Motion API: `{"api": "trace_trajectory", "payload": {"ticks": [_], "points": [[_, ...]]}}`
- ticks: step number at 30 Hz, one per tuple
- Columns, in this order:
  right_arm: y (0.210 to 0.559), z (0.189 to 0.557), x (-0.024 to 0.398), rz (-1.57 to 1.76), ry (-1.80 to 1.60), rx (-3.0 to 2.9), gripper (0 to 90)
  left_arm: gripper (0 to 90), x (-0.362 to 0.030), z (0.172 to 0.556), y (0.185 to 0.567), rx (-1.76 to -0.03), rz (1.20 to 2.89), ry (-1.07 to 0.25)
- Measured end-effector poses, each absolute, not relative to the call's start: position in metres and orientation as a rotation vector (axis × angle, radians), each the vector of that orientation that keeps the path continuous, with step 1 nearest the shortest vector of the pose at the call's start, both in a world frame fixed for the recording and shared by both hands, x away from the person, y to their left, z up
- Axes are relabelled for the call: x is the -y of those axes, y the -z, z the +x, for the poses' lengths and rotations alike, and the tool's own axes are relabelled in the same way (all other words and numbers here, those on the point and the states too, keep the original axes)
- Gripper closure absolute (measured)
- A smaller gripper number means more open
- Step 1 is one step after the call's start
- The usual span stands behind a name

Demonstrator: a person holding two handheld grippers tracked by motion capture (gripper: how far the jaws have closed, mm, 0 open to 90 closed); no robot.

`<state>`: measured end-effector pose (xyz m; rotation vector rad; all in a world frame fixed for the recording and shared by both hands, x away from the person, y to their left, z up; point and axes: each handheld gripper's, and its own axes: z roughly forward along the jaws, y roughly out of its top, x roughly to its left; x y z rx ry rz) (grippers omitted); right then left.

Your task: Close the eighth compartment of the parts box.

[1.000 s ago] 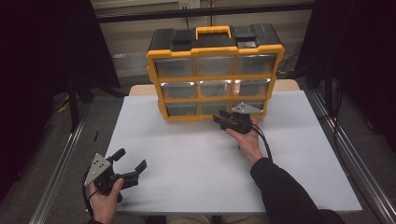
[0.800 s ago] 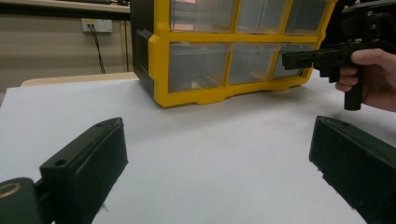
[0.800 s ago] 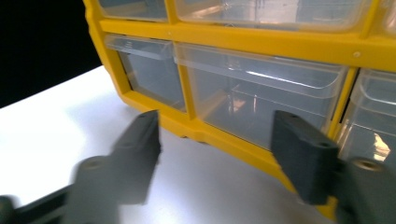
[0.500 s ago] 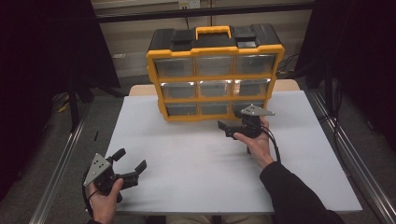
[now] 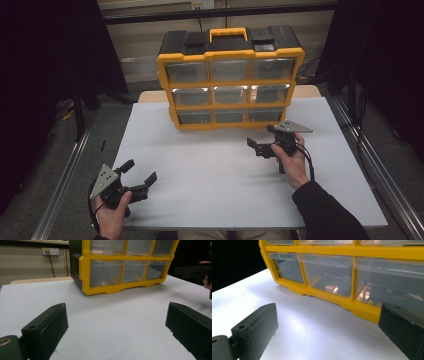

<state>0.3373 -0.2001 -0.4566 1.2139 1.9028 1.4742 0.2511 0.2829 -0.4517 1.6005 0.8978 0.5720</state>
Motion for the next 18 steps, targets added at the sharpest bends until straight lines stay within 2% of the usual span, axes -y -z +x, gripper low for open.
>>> {"api": "trace_trajectory", "payload": {"ticks": [18], "points": [[0.456,0.281,0.24,1.205,-1.397,-1.837,2.6,3.9,-0.282,0.25,0.452,-0.891,1.601,-0.571]]}}
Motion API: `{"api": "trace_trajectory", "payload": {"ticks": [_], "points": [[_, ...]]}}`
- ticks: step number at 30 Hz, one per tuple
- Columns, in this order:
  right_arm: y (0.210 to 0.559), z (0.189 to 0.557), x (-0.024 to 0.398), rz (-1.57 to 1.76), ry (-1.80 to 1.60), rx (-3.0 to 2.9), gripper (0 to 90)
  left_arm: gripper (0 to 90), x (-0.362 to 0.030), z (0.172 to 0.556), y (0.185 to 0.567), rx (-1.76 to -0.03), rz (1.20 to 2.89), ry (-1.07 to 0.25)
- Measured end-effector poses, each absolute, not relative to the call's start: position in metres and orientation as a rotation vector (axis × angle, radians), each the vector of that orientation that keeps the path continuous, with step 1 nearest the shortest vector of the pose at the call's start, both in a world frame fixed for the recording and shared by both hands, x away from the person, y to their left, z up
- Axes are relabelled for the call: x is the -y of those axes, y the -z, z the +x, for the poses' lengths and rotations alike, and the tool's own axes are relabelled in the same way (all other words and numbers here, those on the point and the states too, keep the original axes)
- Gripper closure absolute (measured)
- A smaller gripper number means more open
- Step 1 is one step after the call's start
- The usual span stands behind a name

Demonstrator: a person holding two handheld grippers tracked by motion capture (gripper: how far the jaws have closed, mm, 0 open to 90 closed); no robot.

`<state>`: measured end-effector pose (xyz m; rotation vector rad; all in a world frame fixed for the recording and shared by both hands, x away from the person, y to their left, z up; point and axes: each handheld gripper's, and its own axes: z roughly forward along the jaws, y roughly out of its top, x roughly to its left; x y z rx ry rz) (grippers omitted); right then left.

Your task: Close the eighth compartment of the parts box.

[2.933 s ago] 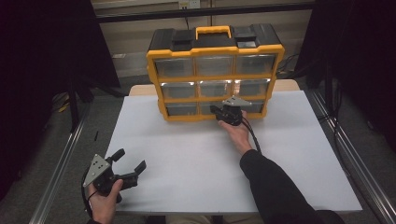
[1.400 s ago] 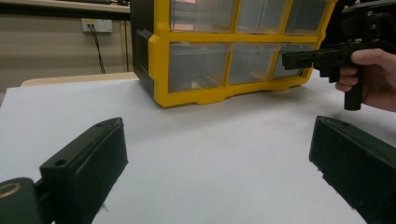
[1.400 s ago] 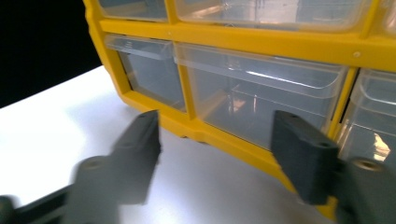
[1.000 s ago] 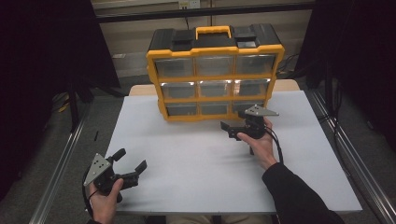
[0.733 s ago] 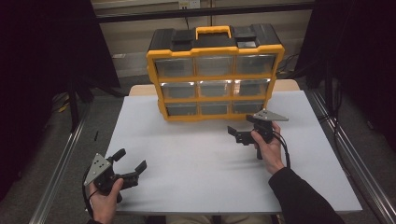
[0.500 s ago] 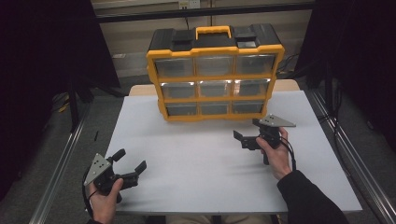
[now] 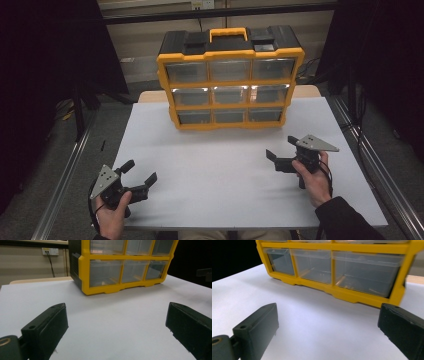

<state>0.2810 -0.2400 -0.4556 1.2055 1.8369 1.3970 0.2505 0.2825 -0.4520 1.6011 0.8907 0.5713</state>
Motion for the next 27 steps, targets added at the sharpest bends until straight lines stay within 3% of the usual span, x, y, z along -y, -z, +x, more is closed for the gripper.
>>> {"api": "trace_trajectory", "payload": {"ticks": [19,27], "points": [[0.455,0.234,0.286,1.241,-1.333,-1.763,3.0,3.7,-0.284,0.246,0.453,-0.893,1.612,-0.593],[0.458,0.233,0.289,1.252,-1.33,-1.763,2.8,3.6,-0.283,0.247,0.453,-0.89,1.621,-0.594]]}}
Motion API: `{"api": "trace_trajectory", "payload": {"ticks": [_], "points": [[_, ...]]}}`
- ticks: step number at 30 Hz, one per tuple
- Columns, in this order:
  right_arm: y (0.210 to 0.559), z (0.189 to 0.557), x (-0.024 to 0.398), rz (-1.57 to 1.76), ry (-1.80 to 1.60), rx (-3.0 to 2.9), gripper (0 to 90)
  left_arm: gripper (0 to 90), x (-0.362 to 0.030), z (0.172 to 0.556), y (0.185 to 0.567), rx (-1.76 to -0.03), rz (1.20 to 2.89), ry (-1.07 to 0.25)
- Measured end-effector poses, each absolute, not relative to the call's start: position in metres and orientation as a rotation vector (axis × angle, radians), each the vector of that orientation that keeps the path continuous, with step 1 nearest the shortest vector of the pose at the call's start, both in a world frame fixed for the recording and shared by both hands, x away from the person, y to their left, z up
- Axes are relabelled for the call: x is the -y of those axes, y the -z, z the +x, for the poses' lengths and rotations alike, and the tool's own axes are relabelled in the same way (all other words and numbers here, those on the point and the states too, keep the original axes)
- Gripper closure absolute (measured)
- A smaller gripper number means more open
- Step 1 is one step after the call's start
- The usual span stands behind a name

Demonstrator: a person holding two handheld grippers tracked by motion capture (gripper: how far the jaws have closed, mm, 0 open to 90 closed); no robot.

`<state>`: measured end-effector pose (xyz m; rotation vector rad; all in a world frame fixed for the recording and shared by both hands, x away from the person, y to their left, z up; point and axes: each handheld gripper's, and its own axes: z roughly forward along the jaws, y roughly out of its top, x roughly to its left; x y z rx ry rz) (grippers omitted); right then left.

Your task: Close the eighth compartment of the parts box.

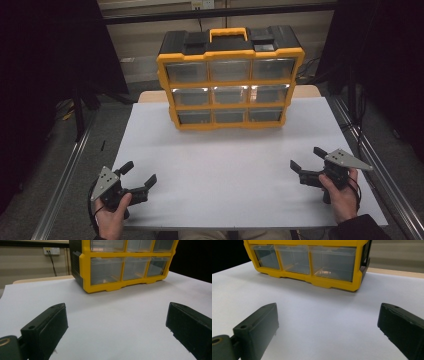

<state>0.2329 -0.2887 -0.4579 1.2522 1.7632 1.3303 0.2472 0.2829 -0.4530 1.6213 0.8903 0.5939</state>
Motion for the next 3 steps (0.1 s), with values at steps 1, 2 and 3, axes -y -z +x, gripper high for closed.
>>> {"api": "trace_trajectory", "payload": {"ticks": [1,2,3], "points": [[0.4577,0.2328,0.2884,1.252,-1.335,-1.763,2.8,3.6,-0.283,0.2474,0.453,-0.89,1.623,-0.595],[0.4575,0.2327,0.2885,1.253,-1.336,-1.761,2.7,3.6,-0.2832,0.2478,0.4531,-0.891,1.627,-0.596],[0.4574,0.2326,0.2886,1.257,-1.339,-1.758,2.7,3.6,-0.2834,0.248,0.4532,-0.894,1.633,-0.598]]}}
